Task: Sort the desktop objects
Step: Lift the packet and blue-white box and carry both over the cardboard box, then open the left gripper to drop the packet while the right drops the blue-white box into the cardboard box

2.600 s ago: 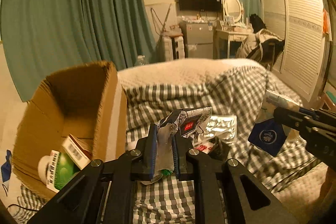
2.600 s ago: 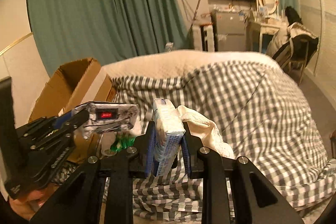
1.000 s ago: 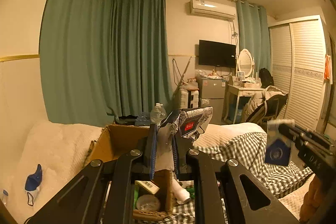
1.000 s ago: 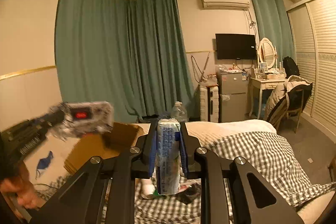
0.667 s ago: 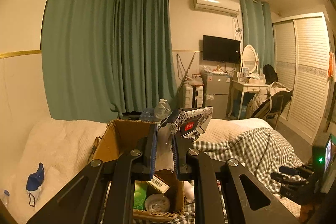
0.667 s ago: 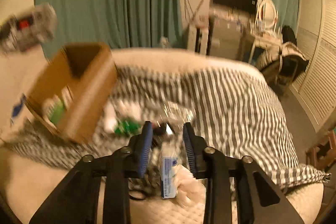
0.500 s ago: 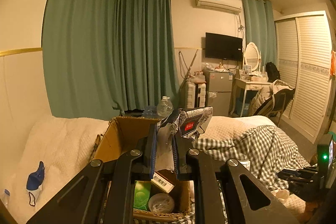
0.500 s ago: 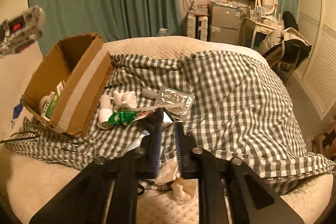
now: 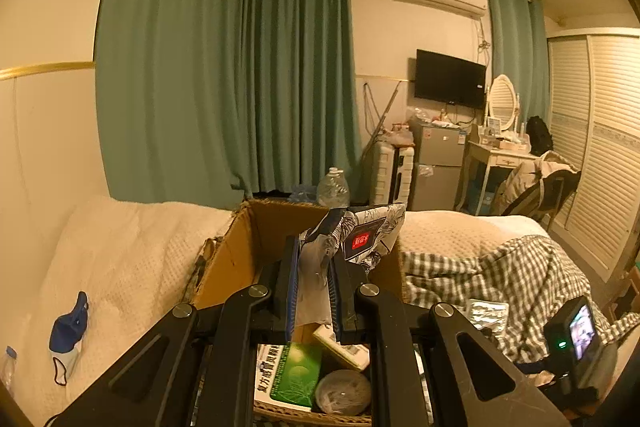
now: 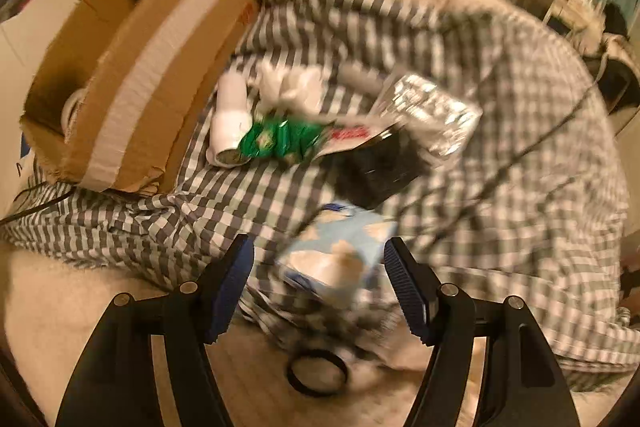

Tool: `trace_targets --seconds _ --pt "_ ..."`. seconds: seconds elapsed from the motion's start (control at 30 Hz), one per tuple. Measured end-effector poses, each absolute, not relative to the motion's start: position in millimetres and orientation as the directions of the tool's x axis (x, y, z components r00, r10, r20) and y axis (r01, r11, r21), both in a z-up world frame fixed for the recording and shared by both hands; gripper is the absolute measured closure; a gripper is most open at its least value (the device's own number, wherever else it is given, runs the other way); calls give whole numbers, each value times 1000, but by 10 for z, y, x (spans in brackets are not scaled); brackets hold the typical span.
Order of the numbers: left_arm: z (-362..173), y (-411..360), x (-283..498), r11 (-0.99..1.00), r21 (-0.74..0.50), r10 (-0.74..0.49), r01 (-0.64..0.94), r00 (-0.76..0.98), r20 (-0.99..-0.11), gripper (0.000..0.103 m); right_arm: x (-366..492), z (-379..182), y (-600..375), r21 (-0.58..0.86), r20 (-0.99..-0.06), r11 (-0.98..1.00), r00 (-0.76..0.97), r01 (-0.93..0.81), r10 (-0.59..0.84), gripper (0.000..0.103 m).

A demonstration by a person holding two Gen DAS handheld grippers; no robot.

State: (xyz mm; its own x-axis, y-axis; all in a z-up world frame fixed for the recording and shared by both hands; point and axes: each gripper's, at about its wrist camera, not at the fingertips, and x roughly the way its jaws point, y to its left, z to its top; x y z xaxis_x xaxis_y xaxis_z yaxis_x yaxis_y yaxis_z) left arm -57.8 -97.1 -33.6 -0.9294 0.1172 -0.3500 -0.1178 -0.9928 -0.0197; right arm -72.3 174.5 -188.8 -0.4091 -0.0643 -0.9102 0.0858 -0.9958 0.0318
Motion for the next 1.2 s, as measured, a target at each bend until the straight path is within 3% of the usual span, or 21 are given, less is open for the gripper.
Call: trace_targets --seconds 0.13,0.17,0.4,0.6,0.73,0.9,0.97,1.1,1.2 --pt "-457 -1035 -714 -995 -12 94 -97 -923 -374 90 -943 -2221 1706 3 -954 -998 -299 60 -20 40" --pt "-490 -1054 -740 -995 -11 92 -95 -921 -380 90 -970 -2257 1715 -19 -957 -999 -291 46 4 53" --pt "-738 -1173 -990 -996 -22 83 -82 -892 -445 90 -883 -2005 1765 -36 -925 -999 -379 13 29 89" --pt "-884 -1268 -1145 -997 -22 81 -80 -868 -490 90 -762 -1539 1754 -40 -859 -999 -511 -10 40 91" --pt "-934 -1296 -1215 -997 -5 70 -78 -858 -508 88 -783 -944 1610 12 -757 -1000 -653 10 -15 91" --pt "-963 -1302 -1233 -997 35 38 -65 -860 -510 54 -927 -383 1128 74 -637 -987 -755 141 -155 91" --pt "-967 -1336 -1253 -998 39 30 -58 -859 -511 51 -1024 -275 917 97 -610 -975 -762 201 -218 91" --pt "-986 -1433 -1288 -999 44 2 -29 -864 -504 27 -1321 -309 475 81 -597 -959 -757 270 -264 91" --pt "-998 -1501 -1322 -999 40 -7 -16 -863 -505 24 -1566 -433 261 108 -601 -943 -735 316 -315 91"
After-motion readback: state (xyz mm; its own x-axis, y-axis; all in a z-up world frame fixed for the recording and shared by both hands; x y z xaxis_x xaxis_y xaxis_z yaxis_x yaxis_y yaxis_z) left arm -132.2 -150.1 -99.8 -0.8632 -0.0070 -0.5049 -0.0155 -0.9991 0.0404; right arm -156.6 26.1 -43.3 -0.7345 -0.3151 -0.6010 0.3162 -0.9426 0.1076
